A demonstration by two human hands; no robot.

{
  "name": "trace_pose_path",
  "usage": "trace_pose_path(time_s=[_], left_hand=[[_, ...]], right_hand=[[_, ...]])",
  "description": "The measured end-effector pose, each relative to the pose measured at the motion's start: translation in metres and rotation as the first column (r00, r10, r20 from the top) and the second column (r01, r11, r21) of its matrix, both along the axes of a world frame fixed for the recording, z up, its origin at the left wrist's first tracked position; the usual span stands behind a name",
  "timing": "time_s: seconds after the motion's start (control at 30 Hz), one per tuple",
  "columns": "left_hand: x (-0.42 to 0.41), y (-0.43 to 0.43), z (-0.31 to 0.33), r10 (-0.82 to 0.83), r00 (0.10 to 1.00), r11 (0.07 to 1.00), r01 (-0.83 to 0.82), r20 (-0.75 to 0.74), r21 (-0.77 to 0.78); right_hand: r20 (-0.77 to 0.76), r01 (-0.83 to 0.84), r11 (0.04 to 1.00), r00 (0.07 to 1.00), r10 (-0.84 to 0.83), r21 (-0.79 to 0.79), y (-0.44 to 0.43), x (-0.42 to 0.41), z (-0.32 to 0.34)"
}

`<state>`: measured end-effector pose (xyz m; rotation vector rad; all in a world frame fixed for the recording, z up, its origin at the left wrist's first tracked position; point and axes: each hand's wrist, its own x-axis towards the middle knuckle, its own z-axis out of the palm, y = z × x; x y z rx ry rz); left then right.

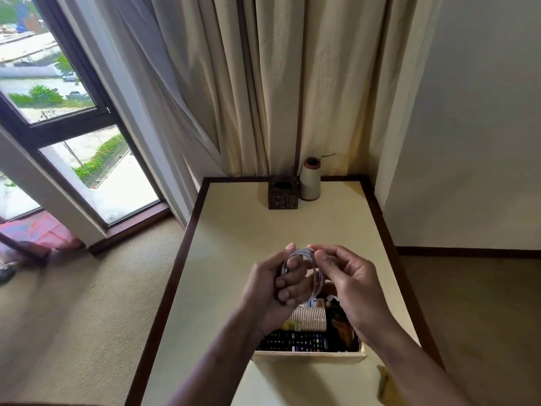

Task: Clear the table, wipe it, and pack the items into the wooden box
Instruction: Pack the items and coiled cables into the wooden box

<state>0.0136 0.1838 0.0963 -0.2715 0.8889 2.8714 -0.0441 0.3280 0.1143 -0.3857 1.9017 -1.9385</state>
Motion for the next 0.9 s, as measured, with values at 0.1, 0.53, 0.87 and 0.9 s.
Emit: trace_pose_path(time_s=[0.1,0.53,0.87,0.9], left_hand=[[0.002,0.007,-0.007,0.163,0.977,0.976,-0.138,0.141,-0.168],[0.012,0.011,-0.017,0.355,0.923,0.800,-0.219,0.147,-0.559],[0.009,0.012,-0.014,0.393,0.908,0.740,-0.220,0.145,-0.635],[0.008,0.011,-0.012,0.383,0.913,0.740,-0.214,0.138,-0.638]], right_hand=[[-0.055,0.061,0.997,0.997,-0.058,0.051,-0.002,0.003,-0.003],[-0.293,-0.006,0.837,0.936,0.198,0.547,0.008,-0.021,0.010],[0.027,-0.204,0.941,0.978,0.204,0.270,0.005,-0.016,0.016],[-0.011,-0.163,0.951,0.985,0.172,0.262,0.003,-0.011,0.014]])
